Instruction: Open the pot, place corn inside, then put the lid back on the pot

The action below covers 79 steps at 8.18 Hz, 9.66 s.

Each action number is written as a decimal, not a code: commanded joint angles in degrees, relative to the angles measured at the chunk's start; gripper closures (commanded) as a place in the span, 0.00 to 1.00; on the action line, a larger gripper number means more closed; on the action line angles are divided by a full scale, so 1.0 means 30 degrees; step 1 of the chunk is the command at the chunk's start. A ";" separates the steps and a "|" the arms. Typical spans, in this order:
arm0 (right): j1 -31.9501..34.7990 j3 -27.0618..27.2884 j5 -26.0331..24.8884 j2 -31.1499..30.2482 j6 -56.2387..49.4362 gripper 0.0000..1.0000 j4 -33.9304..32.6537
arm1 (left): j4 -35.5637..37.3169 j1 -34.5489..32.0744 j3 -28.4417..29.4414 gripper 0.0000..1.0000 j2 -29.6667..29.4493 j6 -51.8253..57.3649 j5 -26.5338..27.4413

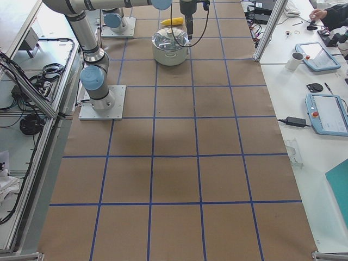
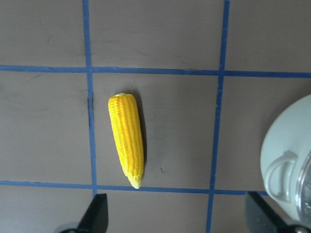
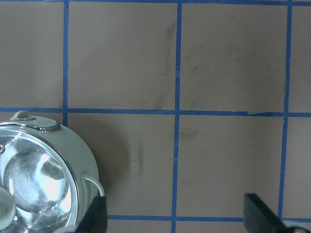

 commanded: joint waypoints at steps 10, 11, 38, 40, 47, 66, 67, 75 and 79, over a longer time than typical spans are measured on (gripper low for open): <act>0.9161 0.1224 0.0201 0.5143 1.1796 0.00 -0.3992 | 1.0070 0.4347 -0.6661 0.00 -0.5991 0.1902 0.0106; 0.9190 0.1518 0.0230 0.5230 1.1826 0.01 -0.3994 | 1.0070 0.4289 -0.6752 0.00 -0.5904 0.1668 0.0135; 0.8141 0.1345 0.0408 0.3418 1.0605 0.61 -0.2912 | 0.1369 -0.0191 -0.3735 1.00 -0.1275 -0.0561 -0.0978; 0.5717 0.1258 0.0318 0.2074 0.7625 0.61 -0.1424 | 0.1252 -0.0747 -0.3735 1.00 -0.1274 -0.0677 -0.1241; 0.0606 0.0671 0.0028 0.0076 0.0783 0.60 0.1572 | 0.1046 -0.5728 -0.1832 1.00 -0.1273 -0.5300 -0.3603; 0.0665 0.0671 -0.0326 -0.0306 0.0635 0.60 0.1924 | 0.7580 -0.8924 -0.1860 0.00 -0.3882 -0.6656 -0.4142; 0.0665 0.0671 -0.0326 -0.0306 0.0635 0.60 0.1953 | 0.7638 -0.8924 -0.1831 0.00 -0.3853 -0.6452 -0.4142; 0.0723 0.0671 -0.0297 -0.0306 0.0694 0.60 0.1924 | -0.2078 -0.4683 0.4253 0.00 -0.1278 0.0007 -0.1215; 0.0781 0.0701 -0.0325 -0.0306 0.1015 0.60 0.1924 | -0.2088 -0.2274 0.4468 0.00 -0.0485 0.1812 0.0311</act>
